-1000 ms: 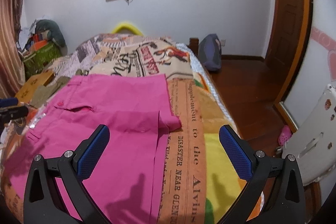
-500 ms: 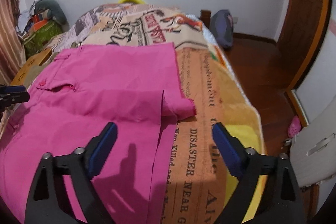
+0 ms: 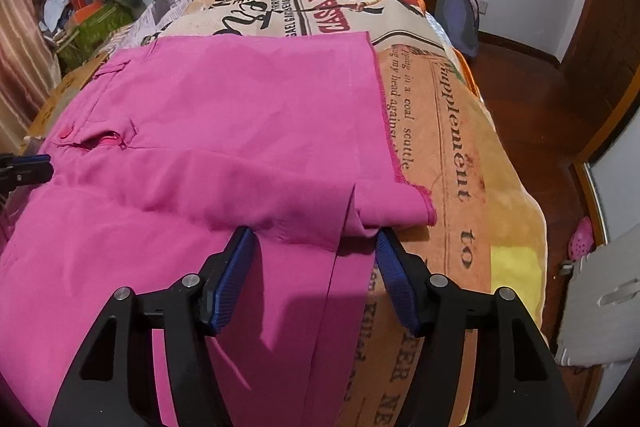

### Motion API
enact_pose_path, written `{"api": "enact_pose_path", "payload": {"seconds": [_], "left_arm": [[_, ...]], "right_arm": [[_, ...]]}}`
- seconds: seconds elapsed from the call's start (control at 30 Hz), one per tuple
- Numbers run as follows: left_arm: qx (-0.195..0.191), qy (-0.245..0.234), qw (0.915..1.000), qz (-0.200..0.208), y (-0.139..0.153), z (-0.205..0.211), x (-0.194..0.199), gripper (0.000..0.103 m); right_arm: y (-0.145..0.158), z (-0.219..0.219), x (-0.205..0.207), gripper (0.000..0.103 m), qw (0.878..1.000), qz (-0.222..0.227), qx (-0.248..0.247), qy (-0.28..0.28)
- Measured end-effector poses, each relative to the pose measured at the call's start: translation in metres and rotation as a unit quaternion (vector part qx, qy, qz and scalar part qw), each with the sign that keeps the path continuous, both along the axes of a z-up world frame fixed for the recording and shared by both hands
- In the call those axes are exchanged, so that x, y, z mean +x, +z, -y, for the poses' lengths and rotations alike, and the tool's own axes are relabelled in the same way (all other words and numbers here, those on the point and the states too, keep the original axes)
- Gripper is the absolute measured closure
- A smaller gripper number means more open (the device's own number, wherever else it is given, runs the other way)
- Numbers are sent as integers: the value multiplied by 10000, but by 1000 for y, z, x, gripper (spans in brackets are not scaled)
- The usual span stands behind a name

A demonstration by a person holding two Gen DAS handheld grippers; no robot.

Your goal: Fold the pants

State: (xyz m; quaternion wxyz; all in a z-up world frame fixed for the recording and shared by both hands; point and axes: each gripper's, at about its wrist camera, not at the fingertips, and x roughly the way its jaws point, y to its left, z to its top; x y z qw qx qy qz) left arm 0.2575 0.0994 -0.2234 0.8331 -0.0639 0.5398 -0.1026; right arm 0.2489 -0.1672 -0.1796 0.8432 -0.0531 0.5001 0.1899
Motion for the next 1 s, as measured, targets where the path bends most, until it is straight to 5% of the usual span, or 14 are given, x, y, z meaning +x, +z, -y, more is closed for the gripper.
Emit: {"api": "enact_pose_path", "payload": {"seconds": [0.1, 0.23, 0.43, 0.57, 0.67, 0.8, 1.0], "left_arm": [[-75, -100, 9998, -123, -3, 2, 5, 74], [-170, -46, 9995, -255, -5, -1, 10, 71], [-174, 27, 9996, -229, -5, -4, 7, 72], [-160, 132, 9995, -251, -4, -5, 8, 92], [-488, 278, 9983, -171, 2, -17, 5, 96], [-296, 251, 9990, 231, 19, -19, -10, 96], [154, 352, 9992, 51, 4, -16, -13, 98]], "right_arm": [[-1, -3, 0, 65, 10000, 3, -1, 64], [-2, -4, -2, 75, 9999, 37, -74, 111], [-2, -4, -3, 84, 9998, 91, -119, 124], [-1, -4, -4, 88, 9997, 120, -160, 105], [2, -2, -8, 93, 9996, 149, -217, 125], [3, 6, -14, 96, 9996, 120, -254, 76], [1, 13, -17, 97, 9996, 48, -286, -74]]}}
